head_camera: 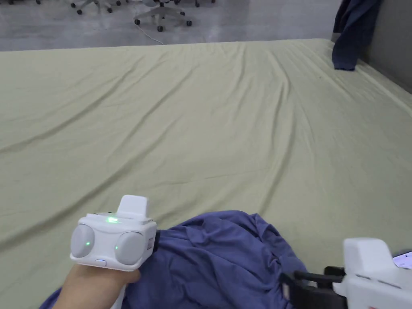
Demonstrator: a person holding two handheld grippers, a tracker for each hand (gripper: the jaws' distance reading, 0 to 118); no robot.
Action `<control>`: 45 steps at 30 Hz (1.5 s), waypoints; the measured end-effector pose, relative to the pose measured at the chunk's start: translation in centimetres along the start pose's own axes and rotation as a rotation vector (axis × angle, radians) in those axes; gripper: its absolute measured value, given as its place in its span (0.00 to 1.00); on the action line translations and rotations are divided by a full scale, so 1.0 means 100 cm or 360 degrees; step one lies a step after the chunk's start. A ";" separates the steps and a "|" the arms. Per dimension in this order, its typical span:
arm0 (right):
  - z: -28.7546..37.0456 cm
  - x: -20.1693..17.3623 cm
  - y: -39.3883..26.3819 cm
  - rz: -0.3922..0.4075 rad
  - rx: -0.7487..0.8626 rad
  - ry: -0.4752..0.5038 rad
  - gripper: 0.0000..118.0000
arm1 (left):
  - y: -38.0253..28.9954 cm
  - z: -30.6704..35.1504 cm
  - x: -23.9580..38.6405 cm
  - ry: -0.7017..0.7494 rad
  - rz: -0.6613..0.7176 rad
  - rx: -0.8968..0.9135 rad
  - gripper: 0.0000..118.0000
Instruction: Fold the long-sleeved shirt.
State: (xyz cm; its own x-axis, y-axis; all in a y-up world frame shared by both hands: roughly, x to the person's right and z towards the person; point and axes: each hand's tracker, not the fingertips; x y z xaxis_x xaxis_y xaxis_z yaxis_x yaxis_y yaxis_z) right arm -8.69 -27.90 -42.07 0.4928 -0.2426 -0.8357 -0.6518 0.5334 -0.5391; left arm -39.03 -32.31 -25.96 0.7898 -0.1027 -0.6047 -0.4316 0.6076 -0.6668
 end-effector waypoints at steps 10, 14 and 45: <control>-0.074 0.015 0.014 -0.0116 -0.0270 -0.0086 0.29 | -0.001 0.098 -0.013 -0.0069 0.0273 0.0239 0.04; -0.009 -0.010 0.004 -0.0140 0.0118 -0.0074 0.19 | -0.018 0.154 -0.030 -0.0113 0.0485 0.0343 0.04; 0.180 -0.168 0.486 0.0228 0.1121 -0.0396 0.19 | 0.370 0.284 -0.211 0.0121 0.0764 0.1409 0.04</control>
State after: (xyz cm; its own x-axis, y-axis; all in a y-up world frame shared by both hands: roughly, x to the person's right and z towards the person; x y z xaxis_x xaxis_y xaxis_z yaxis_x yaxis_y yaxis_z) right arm -38.22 16.71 -52.32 0.6007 0.0135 -0.7994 -0.2384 0.9574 -0.1630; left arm -59.29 14.72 -25.46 0.5744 0.2751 -0.7710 -0.1934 0.9608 0.1987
